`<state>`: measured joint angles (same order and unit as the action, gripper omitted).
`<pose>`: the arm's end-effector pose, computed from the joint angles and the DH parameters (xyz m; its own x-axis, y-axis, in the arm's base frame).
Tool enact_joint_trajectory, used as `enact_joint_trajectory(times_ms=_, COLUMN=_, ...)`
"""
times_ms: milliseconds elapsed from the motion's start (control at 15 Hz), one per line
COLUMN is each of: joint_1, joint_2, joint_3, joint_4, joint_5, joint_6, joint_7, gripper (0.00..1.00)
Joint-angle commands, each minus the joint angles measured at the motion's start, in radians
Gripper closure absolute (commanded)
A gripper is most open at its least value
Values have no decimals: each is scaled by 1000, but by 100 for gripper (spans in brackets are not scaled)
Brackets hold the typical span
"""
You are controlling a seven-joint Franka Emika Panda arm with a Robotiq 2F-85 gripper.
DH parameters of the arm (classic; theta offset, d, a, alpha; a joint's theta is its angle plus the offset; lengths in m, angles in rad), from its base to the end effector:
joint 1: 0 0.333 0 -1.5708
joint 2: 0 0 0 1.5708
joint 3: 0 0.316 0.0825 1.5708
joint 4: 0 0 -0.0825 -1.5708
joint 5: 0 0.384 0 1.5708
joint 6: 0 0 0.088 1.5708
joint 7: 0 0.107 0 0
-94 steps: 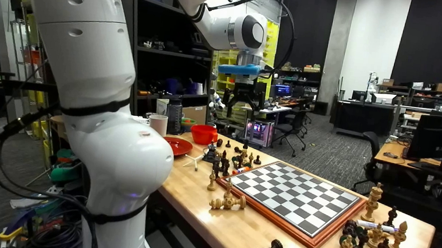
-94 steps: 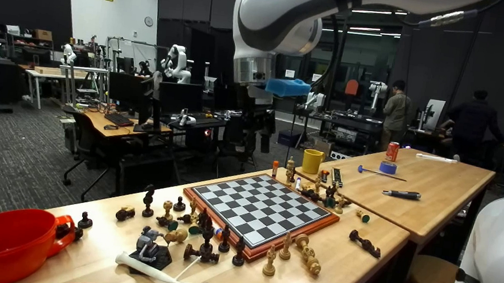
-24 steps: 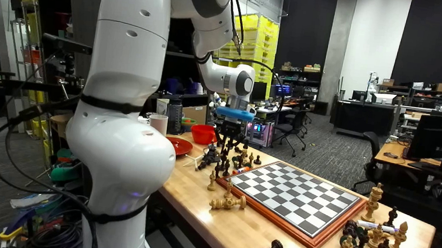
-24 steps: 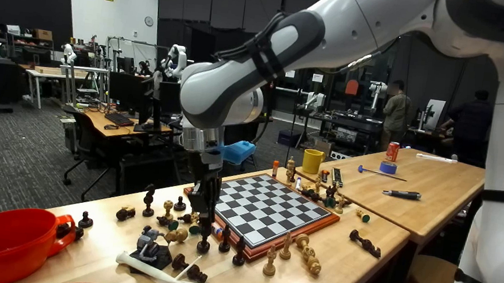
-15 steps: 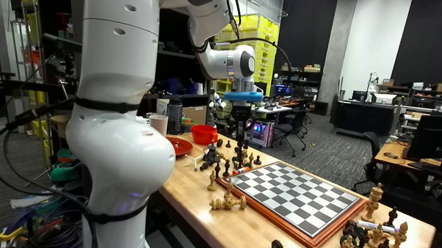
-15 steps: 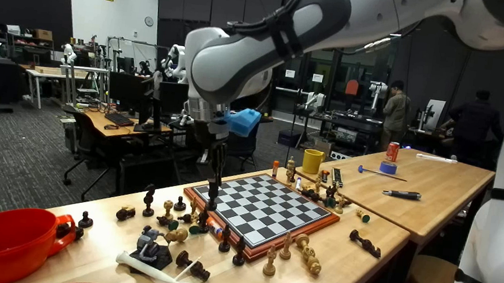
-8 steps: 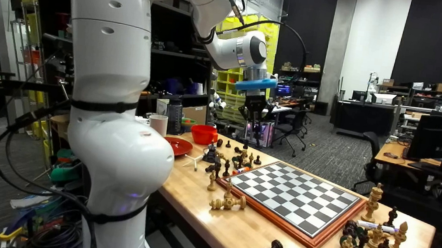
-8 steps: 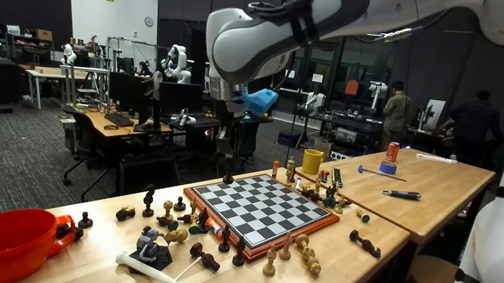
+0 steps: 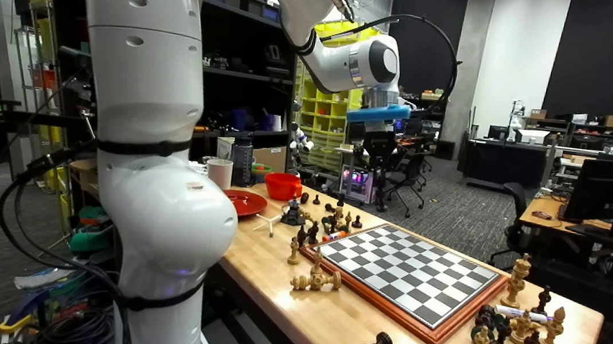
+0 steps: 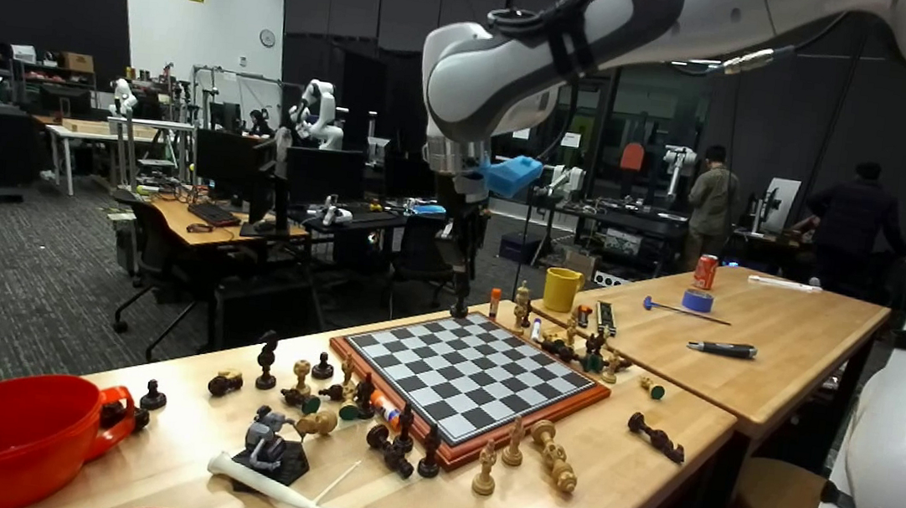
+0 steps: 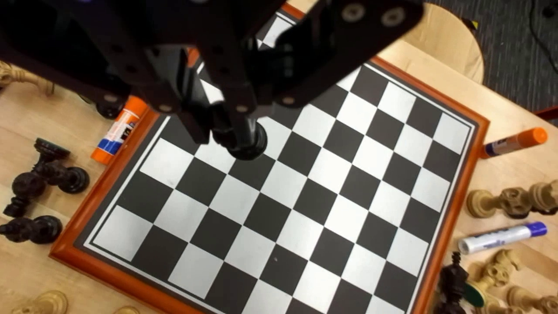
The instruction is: Lift the king and put it on 7d
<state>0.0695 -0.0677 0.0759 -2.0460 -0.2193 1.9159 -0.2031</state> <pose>0.5246 0.0618 0.4667 0.9081 0.4041 -0.1102 0.4182 -0.8890 0.1863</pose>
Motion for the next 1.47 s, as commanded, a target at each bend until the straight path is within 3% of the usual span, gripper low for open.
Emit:
enact_joint_trajectory(times_ms=0, joint_1=-16, joint_2=-30, joint_3=-21, joint_4=-57, joint_5=26, joint_6=-10, joint_7=22, gripper=95)
enact_joint_trajectory(times_ms=733, joint_1=-41, joint_2=-23, joint_3=-56, joint_4=-214, joint_5=98, joint_6=76, joint_7=63, gripper=95)
enact_joint_trajectory(times_ms=1400, joint_1=-56, joint_2=-7, joint_3=-75, joint_4=-286, joint_5=156, joint_6=199, joint_7=53, gripper=95)
